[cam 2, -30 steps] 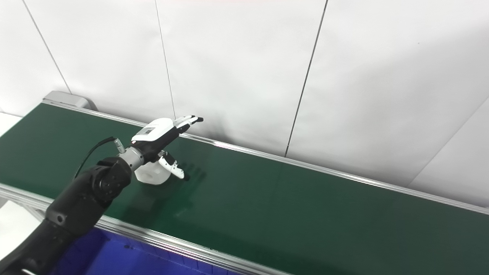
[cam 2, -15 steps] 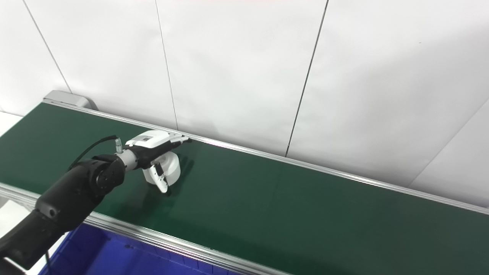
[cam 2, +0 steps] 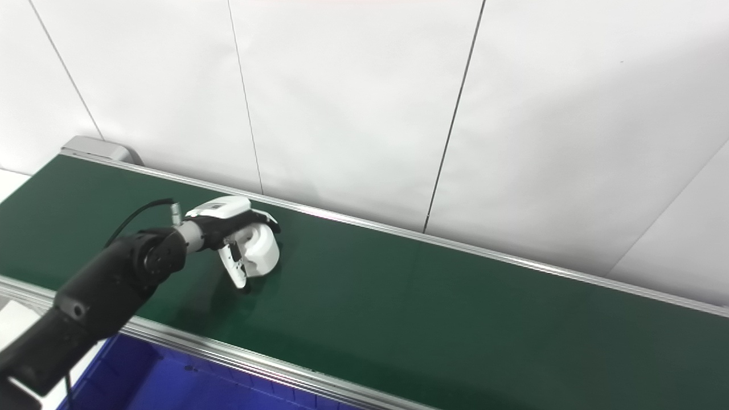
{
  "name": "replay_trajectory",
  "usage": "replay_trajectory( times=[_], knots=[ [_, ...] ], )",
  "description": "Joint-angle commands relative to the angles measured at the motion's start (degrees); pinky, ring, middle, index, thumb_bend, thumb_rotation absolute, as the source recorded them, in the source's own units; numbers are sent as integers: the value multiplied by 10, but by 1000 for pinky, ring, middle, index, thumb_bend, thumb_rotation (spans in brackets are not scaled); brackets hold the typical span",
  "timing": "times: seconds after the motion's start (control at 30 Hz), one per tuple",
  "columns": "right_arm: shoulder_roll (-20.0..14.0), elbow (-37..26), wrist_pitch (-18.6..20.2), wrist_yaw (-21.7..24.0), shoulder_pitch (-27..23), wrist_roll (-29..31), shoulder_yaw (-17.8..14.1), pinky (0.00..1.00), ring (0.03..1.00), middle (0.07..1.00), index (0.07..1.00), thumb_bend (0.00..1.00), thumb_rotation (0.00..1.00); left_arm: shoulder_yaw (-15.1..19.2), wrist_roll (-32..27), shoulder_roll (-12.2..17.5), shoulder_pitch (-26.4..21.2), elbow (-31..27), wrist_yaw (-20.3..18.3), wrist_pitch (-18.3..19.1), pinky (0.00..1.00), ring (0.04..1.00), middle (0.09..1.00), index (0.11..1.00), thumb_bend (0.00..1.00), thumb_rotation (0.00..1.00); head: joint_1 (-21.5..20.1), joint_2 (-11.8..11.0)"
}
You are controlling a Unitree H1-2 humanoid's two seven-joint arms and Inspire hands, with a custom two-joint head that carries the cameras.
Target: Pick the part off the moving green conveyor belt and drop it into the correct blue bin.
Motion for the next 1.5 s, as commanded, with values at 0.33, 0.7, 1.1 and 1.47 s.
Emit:
replay_trajectory(
  times=[0.33, 0.7, 1.1, 1.47],
  knots=[
    [-1, -58, -1, 2, 23, 0, -1, 901, 950, 975, 986, 892, 367, 60, -91, -42, 68, -63, 113, -108, 483, 469, 517, 460, 499, 0, -17, 35],
    [8, -123, 32, 3, 60, -11, 7, 893, 953, 980, 987, 876, 403, 94, -262, -57, 218, -236, 77, -192, 493, 489, 517, 451, 499, 0, -87, 111],
    [20, -193, 103, 10, 73, -17, 14, 917, 966, 980, 993, 889, 395, 57, -310, -74, 386, -312, 35, -240, 476, 478, 518, 453, 500, 0, -125, 168],
    [16, -218, 136, 16, 73, -12, 10, 903, 954, 962, 985, 884, 363, 17, -229, -77, 419, -282, 15, -270, 487, 476, 518, 461, 498, 0, -132, 190]
  ],
)
